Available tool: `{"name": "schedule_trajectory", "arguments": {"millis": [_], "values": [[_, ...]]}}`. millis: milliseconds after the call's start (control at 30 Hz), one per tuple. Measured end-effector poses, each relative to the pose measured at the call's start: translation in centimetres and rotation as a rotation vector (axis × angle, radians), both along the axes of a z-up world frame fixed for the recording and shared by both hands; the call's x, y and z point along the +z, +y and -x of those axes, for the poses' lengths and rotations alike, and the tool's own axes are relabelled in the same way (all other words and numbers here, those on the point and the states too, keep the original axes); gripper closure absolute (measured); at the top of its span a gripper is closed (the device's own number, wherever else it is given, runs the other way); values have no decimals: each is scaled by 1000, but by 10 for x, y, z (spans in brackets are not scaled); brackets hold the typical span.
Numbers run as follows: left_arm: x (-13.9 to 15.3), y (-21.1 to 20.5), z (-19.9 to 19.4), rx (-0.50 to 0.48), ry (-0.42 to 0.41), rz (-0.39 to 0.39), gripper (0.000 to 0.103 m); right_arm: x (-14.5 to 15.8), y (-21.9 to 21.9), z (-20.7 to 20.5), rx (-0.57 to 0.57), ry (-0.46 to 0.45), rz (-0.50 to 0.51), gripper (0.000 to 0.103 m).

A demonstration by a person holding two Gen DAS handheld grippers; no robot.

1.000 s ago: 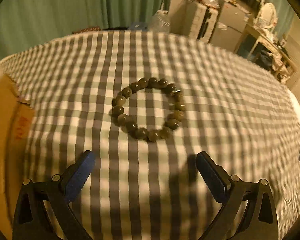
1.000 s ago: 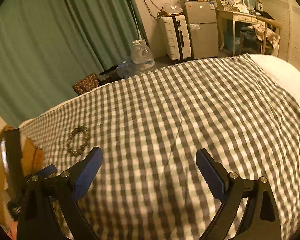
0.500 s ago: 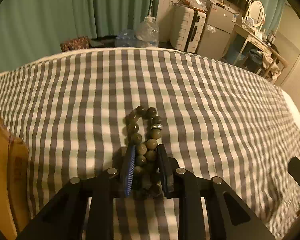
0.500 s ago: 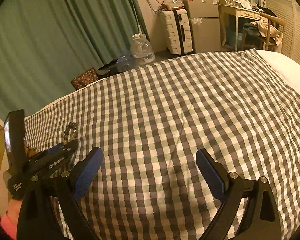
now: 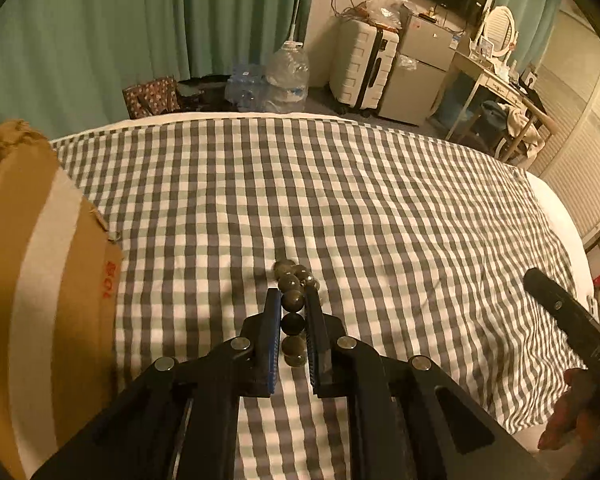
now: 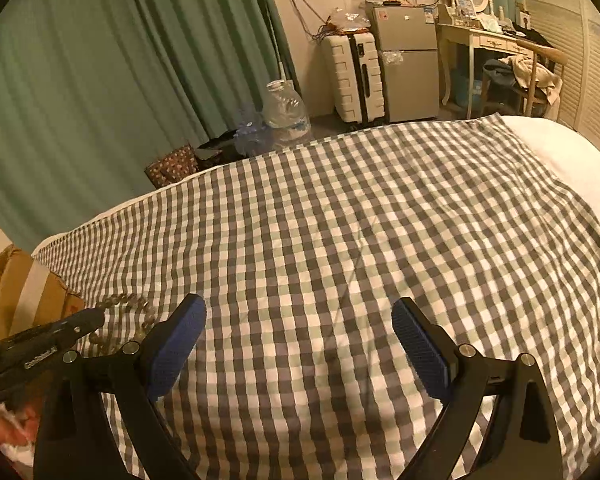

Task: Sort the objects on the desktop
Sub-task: 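Grasp the dark bead bracelet with the left gripper, then carry the bead bracelet into the cardboard box and open the left gripper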

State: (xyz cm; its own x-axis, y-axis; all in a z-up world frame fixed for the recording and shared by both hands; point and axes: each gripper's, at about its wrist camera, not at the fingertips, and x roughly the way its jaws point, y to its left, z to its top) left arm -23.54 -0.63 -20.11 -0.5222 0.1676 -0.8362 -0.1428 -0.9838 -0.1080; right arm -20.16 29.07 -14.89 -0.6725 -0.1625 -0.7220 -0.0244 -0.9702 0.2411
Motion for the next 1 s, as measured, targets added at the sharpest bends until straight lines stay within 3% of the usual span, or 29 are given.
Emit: {"name": "schedule_trajectory", "arguments": {"millis": [300,533,767,1000], "values": [[24,12,-21,-12,16,16,92,14,3,-13,-7,37,9,8],[64,6,-38,13,49,-30,92,30,1,-29,14,72,-4,8],[150,-36,-63,56,186,-93,92,64,-10,-53,36,144,-26,8],[193,-101,-66,175,223,-79,92,91,-52,-76,143,178,-36,8]]}}
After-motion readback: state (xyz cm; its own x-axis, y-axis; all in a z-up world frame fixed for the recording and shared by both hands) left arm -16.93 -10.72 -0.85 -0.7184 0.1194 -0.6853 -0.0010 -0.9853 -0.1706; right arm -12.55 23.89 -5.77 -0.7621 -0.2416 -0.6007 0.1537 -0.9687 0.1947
